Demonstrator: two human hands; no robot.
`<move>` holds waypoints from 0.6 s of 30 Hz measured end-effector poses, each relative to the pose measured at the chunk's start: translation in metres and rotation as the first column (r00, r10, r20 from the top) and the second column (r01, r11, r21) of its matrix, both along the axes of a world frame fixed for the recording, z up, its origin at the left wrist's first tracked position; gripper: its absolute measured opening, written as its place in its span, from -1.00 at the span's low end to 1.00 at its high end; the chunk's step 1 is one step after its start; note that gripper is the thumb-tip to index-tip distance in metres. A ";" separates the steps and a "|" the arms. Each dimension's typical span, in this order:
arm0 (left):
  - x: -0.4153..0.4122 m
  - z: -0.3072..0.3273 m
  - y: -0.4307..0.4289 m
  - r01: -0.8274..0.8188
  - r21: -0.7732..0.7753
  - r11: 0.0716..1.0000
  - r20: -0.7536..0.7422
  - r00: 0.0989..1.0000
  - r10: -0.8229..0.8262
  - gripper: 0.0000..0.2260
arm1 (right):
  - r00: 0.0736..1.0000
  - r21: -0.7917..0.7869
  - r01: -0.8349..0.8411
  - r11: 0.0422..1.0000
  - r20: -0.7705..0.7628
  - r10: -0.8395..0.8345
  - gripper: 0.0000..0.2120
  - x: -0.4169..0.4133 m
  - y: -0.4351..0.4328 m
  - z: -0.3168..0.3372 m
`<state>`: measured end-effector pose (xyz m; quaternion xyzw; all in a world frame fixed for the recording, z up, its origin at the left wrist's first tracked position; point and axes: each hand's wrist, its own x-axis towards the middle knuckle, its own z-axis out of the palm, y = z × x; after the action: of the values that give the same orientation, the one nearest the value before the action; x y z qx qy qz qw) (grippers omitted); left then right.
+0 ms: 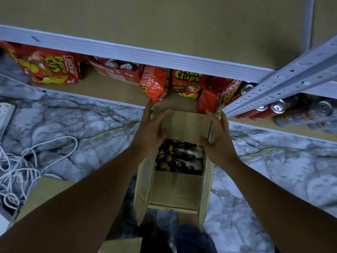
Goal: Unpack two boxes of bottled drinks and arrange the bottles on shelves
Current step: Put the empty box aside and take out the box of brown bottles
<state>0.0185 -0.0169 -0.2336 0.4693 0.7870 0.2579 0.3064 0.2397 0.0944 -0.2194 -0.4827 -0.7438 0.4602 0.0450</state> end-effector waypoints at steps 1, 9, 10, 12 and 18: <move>0.001 0.002 -0.006 -0.009 -0.006 1.000 0.007 1.000 0.009 -0.36 | 1.000 -0.009 0.009 1.000 0.020 -0.009 -0.20 0.004 -0.004 0.001; 0.003 0.013 -0.061 -0.056 -0.062 0.996 0.094 0.994 0.062 -0.11 | 0.983 -0.034 0.126 0.991 -0.130 -0.129 -0.13 0.031 -0.062 0.010; 0.006 0.016 -0.068 -0.102 -0.106 0.989 0.092 0.990 0.111 -0.11 | 0.981 -0.030 0.141 0.990 -0.128 -0.143 -0.07 0.035 -0.068 0.014; 0.010 0.016 -0.086 -0.174 -0.164 0.971 0.052 0.981 0.184 -0.09 | 0.983 -0.003 0.171 0.985 -0.072 -0.171 0.02 0.044 -0.080 0.018; 0.009 0.010 -0.116 -0.201 -0.143 0.969 -0.054 0.979 0.195 -0.09 | 0.944 -0.094 0.308 0.947 0.151 -0.293 -0.05 0.061 -0.104 0.026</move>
<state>0.0278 -0.1326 -0.2235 0.3694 0.8527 0.2189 0.2976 0.3009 -0.0093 -0.1938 -0.6224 -0.6346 0.4568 0.0360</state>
